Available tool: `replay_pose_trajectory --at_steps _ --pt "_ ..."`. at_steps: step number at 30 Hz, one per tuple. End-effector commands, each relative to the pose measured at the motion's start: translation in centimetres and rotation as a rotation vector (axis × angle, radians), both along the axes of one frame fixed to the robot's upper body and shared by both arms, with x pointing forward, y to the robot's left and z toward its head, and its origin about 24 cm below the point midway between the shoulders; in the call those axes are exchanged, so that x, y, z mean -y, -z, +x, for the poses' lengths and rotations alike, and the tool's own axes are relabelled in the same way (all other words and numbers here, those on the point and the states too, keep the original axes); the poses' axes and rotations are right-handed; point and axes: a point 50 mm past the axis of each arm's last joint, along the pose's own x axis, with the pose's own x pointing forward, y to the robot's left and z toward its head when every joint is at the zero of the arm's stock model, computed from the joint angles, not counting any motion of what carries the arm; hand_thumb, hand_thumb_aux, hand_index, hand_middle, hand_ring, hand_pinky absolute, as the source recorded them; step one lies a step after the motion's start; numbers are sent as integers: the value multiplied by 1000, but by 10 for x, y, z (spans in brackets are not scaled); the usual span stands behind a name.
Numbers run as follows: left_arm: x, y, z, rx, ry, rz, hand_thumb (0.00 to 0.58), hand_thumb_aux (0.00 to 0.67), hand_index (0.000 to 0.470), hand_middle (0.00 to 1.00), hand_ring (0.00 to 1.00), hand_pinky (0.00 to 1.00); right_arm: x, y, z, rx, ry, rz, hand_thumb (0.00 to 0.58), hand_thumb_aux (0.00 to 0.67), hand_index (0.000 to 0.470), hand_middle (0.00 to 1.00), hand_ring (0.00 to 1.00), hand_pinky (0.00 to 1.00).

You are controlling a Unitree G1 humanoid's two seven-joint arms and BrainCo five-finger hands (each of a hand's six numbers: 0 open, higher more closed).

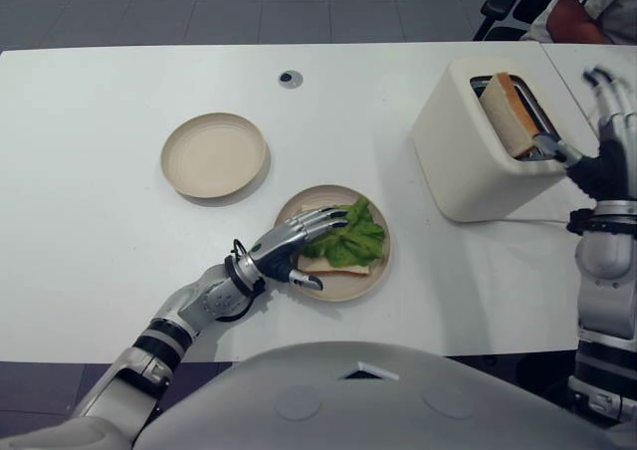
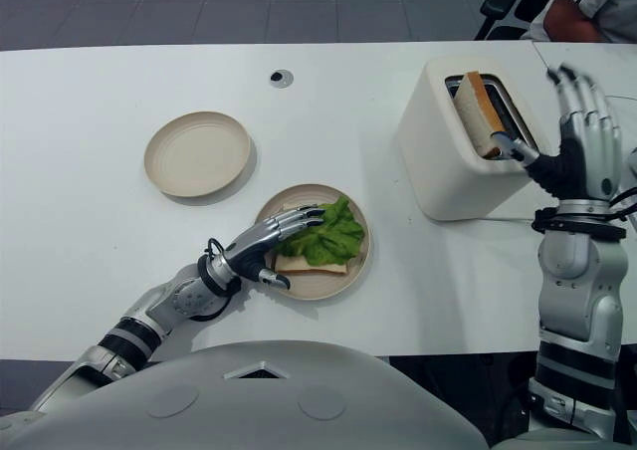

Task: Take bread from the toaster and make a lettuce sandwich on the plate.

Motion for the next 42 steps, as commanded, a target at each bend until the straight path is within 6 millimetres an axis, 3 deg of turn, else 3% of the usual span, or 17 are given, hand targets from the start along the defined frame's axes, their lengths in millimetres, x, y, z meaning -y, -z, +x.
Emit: replay_pose_trajectory --at_steps 1,2,3,13,15,16,18,21,23,27,30,32,35,38,39,40,42 --pt "-2 -9 1 33 -23 -17 0 0 0 0 0 0 4 15 13 -114 22 -80 485 399 280 216 216 216" --pt "-3 -13 2 45 -34 -37 0 0 0 0 0 0 -1 14 16 -118 -3 -90 536 486 341 412 412 412" --pt "-3 -16 3 53 -46 -57 0 0 0 0 0 0 -6 12 19 -109 -33 -96 580 670 470 1000 1000 1000" --pt "-13 -31 9 105 -128 -138 0 0 0 0 0 0 -46 -64 0 521 -207 -123 580 670 470 1000 1000 1000" --pt "-22 -38 14 141 -189 -160 0 0 0 0 0 0 -63 -78 -6 670 -316 -71 580 670 470 1000 1000 1000" --pt "-29 -42 17 168 -231 -167 0 0 0 0 0 0 -75 -76 -4 661 -424 18 580 670 470 1000 1000 1000" --pt "-41 -55 22 242 -290 -175 0 0 0 0 0 0 -103 -62 2 525 -673 344 580 670 470 1000 1000 1000" --pt "-73 -94 25 450 -466 -331 0 0 0 0 0 0 -137 -18 6 68 -940 783 580 670 470 1000 1000 1000" --pt "-89 -116 21 571 -539 -417 0 0 0 0 0 0 -149 14 5 -163 -946 909 580 670 470 1000 1000 1000" --pt "-80 -129 10 627 -450 -373 0 0 0 0 0 0 -160 66 -8 -478 -874 1032 580 670 470 1000 1000 1000" --pt "-61 -125 3 609 -336 -270 0 0 0 0 0 0 -156 86 -13 -601 -826 948 580 670 470 1000 1000 1000" --pt "-43 -110 -4 544 -208 -168 0 0 0 0 0 0 -151 92 -10 -626 -798 858 580 670 470 1000 1000 1000" --pt "-17 -67 -15 352 -7 18 0 0 0 0 0 0 -151 95 -5 -642 -792 745 580 670 470 1000 1000 1000" --pt "-11 -22 -20 198 97 226 0 0 0 0 0 0 -153 95 0 -642 -803 687 580 670 470 1000 1000 1000" --pt "-11 -9 -21 161 118 282 14 8 6 0 0 0 -155 95 1 -639 -807 681 580 670 470 1000 1000 1000" --pt "-12 2 -21 132 124 316 136 84 59 0 0 0 -156 95 3 -634 -805 684 580 670 470 1000 1000 1000" --pt "-11 16 -20 95 123 349 152 95 66 0 0 0 -159 94 5 -613 -803 703 580 670 470 1000 1000 1000"
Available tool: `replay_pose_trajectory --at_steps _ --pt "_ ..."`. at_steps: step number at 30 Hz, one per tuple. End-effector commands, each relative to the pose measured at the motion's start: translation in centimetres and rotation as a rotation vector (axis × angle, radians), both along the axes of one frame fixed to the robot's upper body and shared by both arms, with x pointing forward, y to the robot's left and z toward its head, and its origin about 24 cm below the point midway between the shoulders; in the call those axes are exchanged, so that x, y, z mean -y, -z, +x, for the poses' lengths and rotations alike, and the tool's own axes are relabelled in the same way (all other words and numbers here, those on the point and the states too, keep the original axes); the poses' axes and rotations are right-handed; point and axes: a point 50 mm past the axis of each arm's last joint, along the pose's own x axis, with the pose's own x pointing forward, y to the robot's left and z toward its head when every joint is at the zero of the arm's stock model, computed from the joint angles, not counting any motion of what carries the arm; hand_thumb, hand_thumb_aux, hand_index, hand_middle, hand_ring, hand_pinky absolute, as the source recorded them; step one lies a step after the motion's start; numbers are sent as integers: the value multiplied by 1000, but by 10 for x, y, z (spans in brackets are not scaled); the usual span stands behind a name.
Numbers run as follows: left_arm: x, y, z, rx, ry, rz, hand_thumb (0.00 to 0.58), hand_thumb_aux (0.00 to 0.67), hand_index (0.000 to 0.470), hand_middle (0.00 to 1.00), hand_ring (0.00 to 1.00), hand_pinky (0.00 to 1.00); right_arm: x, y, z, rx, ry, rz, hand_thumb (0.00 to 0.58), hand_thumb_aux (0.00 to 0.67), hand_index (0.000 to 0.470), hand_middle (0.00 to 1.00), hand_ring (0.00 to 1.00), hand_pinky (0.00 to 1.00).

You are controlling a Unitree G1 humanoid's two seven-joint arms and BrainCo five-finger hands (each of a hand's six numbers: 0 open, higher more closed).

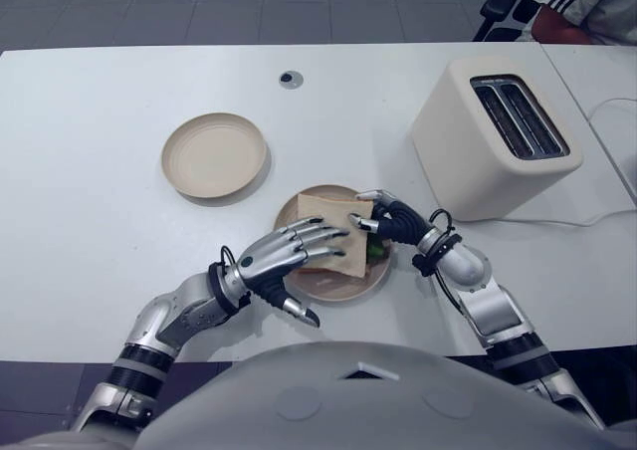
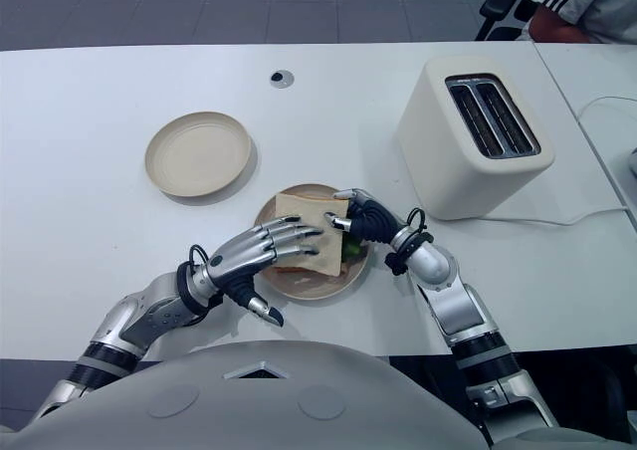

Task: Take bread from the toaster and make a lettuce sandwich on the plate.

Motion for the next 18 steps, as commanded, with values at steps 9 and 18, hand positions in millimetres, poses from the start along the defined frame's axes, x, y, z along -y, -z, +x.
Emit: replay_pose_trajectory --at_steps 9,18 --pt "-6 35 27 -38 -139 38 108 66 46 0 0 0 27 -92 4 824 330 8 0 0 0 0 0 0" --pt "7 -86 6 -229 110 -957 580 670 470 1000 1000 1000 -3 -60 -49 341 -237 298 580 670 470 1000 1000 1000"
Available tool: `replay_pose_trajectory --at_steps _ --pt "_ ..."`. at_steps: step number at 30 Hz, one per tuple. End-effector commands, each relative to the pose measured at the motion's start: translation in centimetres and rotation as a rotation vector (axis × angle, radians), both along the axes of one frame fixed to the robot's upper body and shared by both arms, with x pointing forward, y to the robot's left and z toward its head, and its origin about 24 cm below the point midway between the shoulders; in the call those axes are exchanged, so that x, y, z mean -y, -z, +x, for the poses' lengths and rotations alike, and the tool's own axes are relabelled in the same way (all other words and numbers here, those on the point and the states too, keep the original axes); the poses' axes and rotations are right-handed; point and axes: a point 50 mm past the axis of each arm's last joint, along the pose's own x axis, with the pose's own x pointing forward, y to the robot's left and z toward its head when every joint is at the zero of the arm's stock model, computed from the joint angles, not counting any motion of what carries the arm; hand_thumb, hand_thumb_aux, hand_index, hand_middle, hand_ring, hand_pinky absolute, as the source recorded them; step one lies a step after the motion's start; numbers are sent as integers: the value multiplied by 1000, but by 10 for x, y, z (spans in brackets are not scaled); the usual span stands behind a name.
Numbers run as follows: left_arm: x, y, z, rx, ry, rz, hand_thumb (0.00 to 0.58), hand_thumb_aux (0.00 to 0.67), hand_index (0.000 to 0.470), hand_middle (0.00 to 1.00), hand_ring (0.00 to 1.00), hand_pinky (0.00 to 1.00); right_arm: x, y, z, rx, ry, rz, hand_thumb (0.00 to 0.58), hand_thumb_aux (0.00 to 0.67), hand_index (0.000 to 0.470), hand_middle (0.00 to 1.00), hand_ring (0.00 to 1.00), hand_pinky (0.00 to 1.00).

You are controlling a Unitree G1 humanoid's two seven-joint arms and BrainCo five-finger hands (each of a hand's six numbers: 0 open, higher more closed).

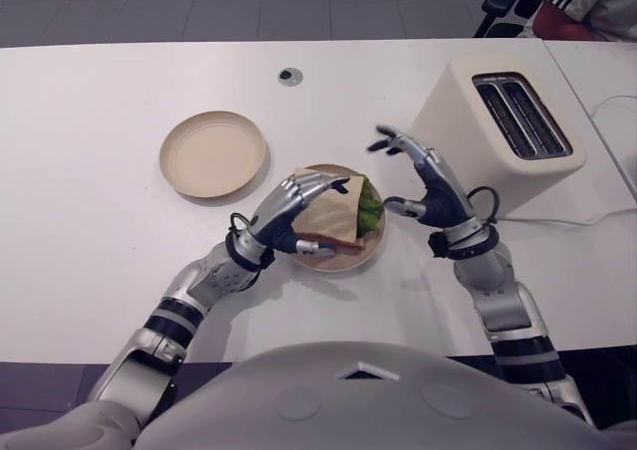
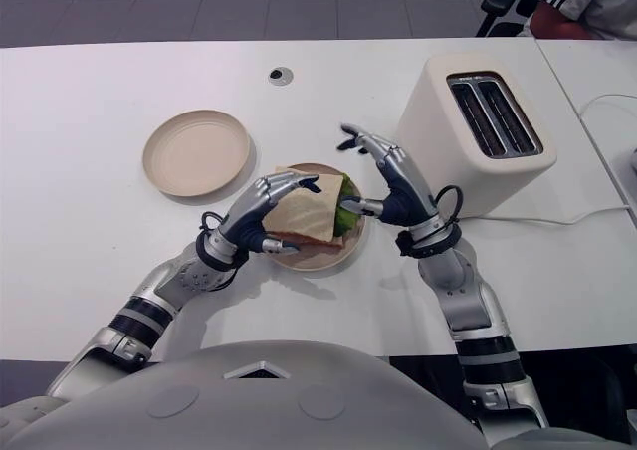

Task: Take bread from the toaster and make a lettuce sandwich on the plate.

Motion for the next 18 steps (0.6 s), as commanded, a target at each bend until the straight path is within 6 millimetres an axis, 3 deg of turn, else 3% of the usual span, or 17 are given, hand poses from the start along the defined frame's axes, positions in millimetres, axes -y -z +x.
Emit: replay_pose_trajectory --at_steps 1,2,4,7,10,14,18 --pt "-21 -55 -46 -211 367 -408 580 670 470 1000 1000 1000 -8 4 -53 -242 -484 83 580 670 470 1000 1000 1000" --pt "-27 -56 -57 -283 445 -395 580 670 470 1000 1000 1000 -8 10 -65 -289 -567 40 580 670 470 1000 1000 1000" --pt "-39 -40 -70 -440 499 -251 580 670 470 1000 1000 1000 -11 30 -86 -408 -705 -85 580 670 470 1000 1000 1000" --pt "-52 23 -94 -730 527 136 580 670 470 1000 1000 1000 -17 71 -105 -595 -816 -273 580 670 470 1000 1000 1000" --pt "-51 65 -102 -845 529 377 580 670 470 1000 1000 1000 -20 91 -96 -630 -780 -367 580 670 470 1000 1000 1000" --pt "-21 84 -76 -748 406 414 580 670 470 1000 1000 1000 -15 103 -61 -571 -566 -419 580 670 470 1000 1000 1000" --pt "-12 92 -18 -610 66 446 580 670 470 1000 1000 1000 0 102 -22 -498 -247 -375 580 670 470 1000 1000 1000"
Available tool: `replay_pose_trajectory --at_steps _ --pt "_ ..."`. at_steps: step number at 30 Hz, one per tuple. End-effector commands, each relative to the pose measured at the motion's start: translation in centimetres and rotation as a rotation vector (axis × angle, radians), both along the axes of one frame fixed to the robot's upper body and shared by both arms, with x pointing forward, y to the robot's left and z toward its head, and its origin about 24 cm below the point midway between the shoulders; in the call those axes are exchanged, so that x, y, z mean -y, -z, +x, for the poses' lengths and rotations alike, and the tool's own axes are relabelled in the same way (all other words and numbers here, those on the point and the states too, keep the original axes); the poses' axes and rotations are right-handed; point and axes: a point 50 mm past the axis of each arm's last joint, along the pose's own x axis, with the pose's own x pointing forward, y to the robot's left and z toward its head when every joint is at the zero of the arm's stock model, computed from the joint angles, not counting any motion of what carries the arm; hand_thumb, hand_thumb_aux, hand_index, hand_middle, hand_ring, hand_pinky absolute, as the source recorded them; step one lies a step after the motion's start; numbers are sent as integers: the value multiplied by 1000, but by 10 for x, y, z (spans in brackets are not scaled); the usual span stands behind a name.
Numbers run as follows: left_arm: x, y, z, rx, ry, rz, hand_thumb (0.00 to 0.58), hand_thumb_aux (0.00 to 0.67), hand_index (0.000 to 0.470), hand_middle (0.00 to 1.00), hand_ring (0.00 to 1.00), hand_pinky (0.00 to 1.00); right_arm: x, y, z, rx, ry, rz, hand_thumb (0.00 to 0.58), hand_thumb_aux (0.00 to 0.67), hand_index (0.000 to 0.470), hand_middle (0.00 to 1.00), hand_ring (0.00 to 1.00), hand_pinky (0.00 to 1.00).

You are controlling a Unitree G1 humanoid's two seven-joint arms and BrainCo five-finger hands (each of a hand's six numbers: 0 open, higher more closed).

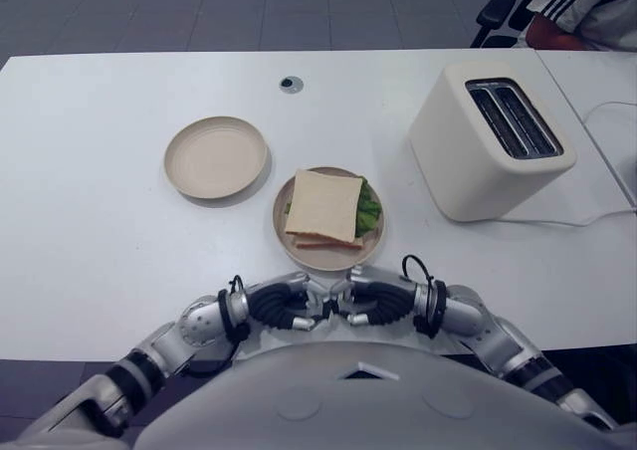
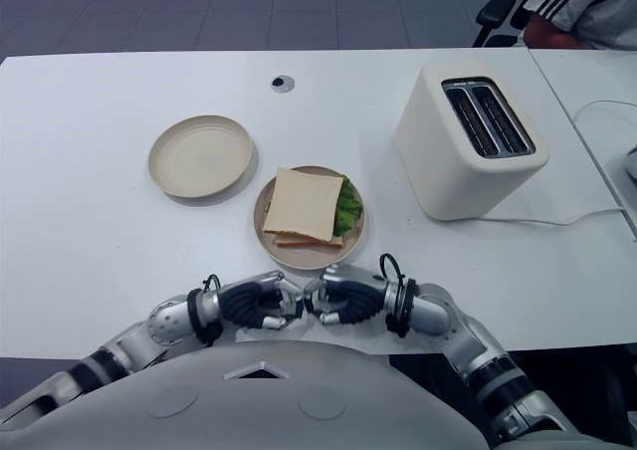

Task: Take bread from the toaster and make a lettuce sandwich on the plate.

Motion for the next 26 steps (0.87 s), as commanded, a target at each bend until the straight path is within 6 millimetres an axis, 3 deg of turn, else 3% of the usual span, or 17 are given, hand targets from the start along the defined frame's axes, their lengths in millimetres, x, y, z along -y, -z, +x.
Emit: replay_pose_trajectory --at_steps 1,4,8,9,10,11,12,13,15,17,20,23,26 --pt "-8 22 56 123 -316 214 580 670 470 1000 1000 1000 23 13 35 54 332 -101 580 670 470 1000 1000 1000" --pt "-15 20 83 230 -476 248 580 670 470 1000 1000 1000 27 13 57 128 505 -111 580 670 470 1000 1000 1000" --pt "-29 12 94 299 -628 188 580 670 470 1000 1000 1000 20 3 62 160 555 -5 580 670 470 1000 1000 1000" --pt "-33 8 93 305 -652 135 580 652 457 1000 1000 1000 20 -2 62 165 565 49 579 641 450 1000 1000 1000" --pt "-35 3 89 309 -657 73 551 520 365 1000 1000 1000 20 -7 61 172 573 97 503 426 299 1000 1000 1000" --pt "-32 -5 80 285 -632 -61 470 378 265 1000 1000 1000 23 -17 62 203 602 175 0 0 0 737 737 737" --pt "-26 -11 67 231 -574 -179 244 160 112 627 627 627 29 -27 65 252 656 244 0 0 0 0 0 0" --pt "-18 -14 51 175 -484 -264 0 0 0 20 20 20 37 -36 68 307 730 291 0 0 0 0 0 0" --pt "-7 -16 25 40 -394 -401 0 0 0 0 0 0 44 -46 70 379 810 350 0 0 0 0 0 0" --pt "-4 -26 19 -22 -422 -536 0 0 0 0 0 0 41 -43 67 327 827 383 0 0 0 0 0 0" --pt "-9 -37 33 -12 -520 -636 0 0 0 0 0 0 29 -32 64 216 826 458 0 0 0 0 0 0" --pt "-27 -31 59 48 -752 -597 0 0 0 0 0 0 14 -27 63 174 824 513 0 0 0 0 0 0" --pt "-37 -30 70 98 -885 -568 0 0 0 0 0 0 11 -25 63 196 836 506 0 0 0 0 0 0"
